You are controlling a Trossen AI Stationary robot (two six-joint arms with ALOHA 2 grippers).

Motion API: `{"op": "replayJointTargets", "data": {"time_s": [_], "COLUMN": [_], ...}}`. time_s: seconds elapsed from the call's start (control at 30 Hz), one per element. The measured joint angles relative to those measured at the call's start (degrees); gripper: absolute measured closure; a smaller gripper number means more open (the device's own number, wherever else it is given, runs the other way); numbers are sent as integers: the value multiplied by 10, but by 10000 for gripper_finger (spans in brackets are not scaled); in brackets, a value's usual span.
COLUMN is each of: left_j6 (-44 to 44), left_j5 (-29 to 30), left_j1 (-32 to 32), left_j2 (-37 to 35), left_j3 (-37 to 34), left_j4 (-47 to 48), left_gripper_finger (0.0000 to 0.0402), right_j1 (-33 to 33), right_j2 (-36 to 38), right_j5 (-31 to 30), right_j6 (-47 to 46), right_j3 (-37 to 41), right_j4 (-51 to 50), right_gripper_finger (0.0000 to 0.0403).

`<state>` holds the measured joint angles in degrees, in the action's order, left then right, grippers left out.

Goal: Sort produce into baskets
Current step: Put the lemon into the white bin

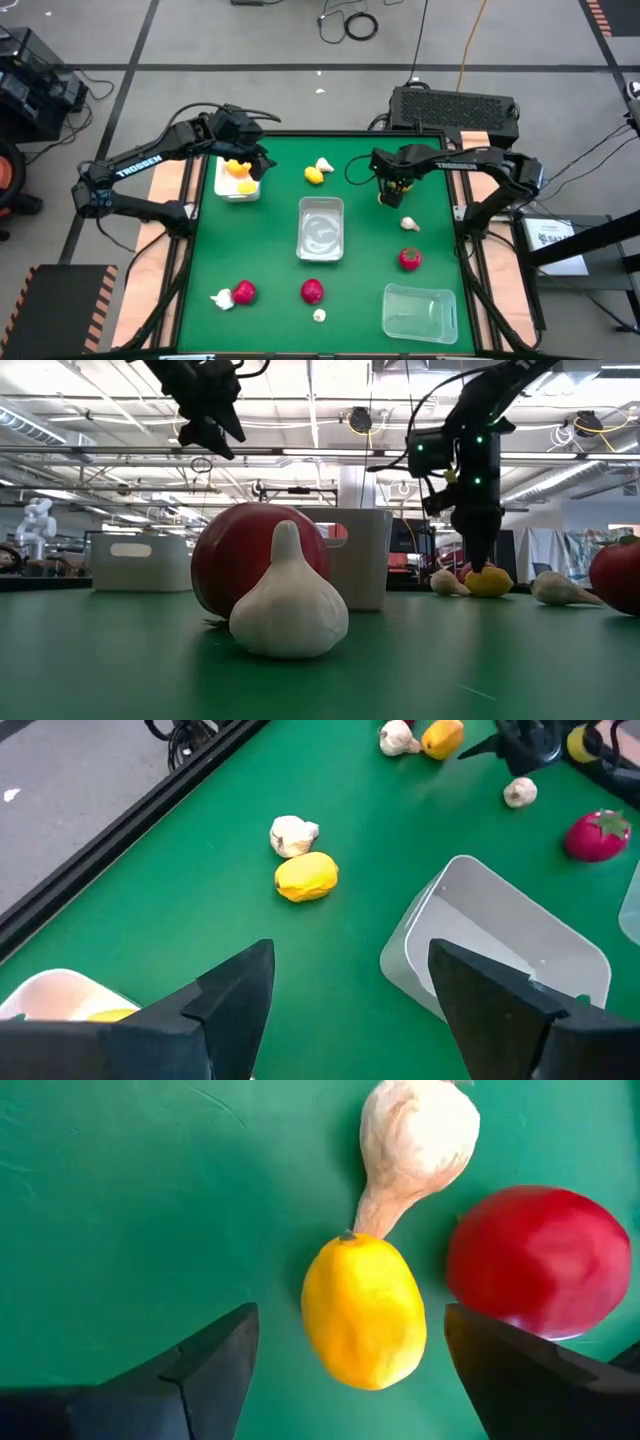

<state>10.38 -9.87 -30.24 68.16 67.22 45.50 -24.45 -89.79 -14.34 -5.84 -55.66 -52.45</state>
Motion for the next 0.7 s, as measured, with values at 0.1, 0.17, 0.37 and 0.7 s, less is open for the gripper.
{"op": "replayJointTargets", "data": {"time_s": [0.1,0.17,0.37,0.7], "left_j6": [27,41,44,44], "left_j5": [0,0,0,2], "left_j1": [0,0,6,23], "left_j2": [0,0,0,0], "left_j3": [0,0,0,0], "left_j4": [0,0,0,0], "left_gripper_finger": [129,129,130,130], "right_j1": [0,0,-12,-18], "right_j2": [-12,-22,-65,-89], "right_j5": [-18,-18,-19,-20], "right_j6": [6,11,21,21], "right_j3": [0,0,0,0], "right_j4": [-1,0,2,-8], "right_gripper_finger": [94,94,94,142]}}
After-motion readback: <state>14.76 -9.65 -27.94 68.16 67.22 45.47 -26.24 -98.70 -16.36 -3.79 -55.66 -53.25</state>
